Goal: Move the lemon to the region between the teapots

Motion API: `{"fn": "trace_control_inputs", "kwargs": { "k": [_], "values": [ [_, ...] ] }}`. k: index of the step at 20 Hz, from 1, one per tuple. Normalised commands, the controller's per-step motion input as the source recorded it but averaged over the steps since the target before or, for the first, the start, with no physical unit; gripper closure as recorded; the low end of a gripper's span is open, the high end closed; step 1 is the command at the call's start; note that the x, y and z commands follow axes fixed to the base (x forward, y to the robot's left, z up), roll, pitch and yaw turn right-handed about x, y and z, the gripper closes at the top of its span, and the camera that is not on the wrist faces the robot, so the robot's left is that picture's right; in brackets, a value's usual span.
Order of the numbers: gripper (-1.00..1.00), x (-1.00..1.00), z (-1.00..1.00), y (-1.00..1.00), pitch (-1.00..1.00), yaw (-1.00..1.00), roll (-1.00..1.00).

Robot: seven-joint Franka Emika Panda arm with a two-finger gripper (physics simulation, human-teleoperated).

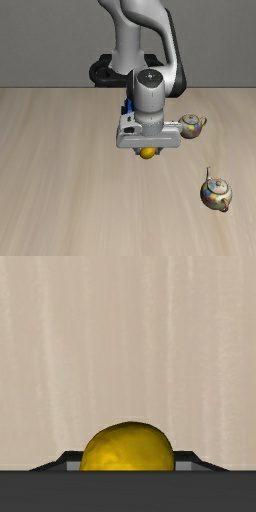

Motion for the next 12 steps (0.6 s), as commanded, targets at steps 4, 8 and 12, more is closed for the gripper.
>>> {"fn": "trace_control_inputs", "kwargs": {
  "k": [4,8,12],
  "values": [
    [1.0,0.0,0.0,1.0,0.0,0.0,0.0],
    [1.0,0.0,0.0,1.0,0.0,0.0,0.0],
    [1.0,0.0,0.0,1.0,0.0,0.0,0.0]
  ]
}}
